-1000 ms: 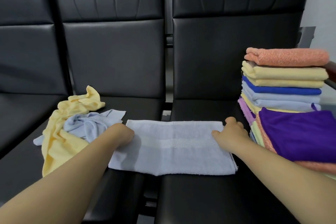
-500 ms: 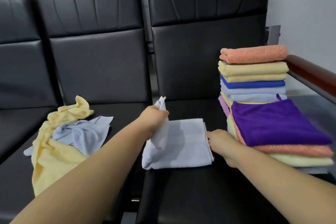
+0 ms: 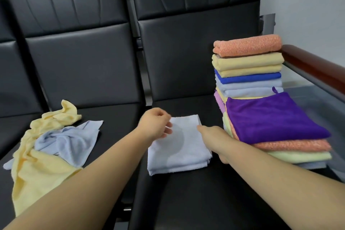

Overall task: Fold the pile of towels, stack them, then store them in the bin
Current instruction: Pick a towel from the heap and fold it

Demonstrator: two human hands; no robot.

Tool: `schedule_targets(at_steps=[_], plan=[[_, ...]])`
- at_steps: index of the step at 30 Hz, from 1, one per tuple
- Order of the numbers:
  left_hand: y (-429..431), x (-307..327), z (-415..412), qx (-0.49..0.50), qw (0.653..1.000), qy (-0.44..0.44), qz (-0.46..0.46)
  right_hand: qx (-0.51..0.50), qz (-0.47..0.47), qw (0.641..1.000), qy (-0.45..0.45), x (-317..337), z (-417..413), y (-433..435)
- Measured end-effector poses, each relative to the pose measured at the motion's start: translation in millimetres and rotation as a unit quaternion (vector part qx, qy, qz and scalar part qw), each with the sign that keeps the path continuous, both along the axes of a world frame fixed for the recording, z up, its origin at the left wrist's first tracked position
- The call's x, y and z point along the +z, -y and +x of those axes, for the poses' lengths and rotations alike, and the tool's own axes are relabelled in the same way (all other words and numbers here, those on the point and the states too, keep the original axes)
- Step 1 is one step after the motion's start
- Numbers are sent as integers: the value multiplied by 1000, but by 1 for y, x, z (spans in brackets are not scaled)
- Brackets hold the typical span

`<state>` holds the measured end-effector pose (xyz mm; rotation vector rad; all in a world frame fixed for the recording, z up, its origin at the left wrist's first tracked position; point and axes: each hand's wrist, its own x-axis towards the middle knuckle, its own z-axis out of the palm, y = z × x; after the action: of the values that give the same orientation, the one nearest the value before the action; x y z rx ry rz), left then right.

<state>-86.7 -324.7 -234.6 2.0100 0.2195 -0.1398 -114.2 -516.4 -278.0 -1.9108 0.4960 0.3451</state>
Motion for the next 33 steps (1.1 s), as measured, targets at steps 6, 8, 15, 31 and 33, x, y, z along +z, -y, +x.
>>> schedule_targets(at_steps=[6,8,15,31,33], plan=[[-44,-26,-4,24,978,-131,162,88,-197,976,-14,8,15,-18],[-43,-32,-5,22,979,-163,118,109,-238,965,-24,5,19,-24],[-41,-22,-9,46,995,-79,-28,88,-177,980,34,19,15,-29],[137,59,-34,13,981,167,-95,-9,-182,952,248,121,-36,154],[167,53,-33,15,984,149,-95,-18,-213,947,242,117,-39,178]])
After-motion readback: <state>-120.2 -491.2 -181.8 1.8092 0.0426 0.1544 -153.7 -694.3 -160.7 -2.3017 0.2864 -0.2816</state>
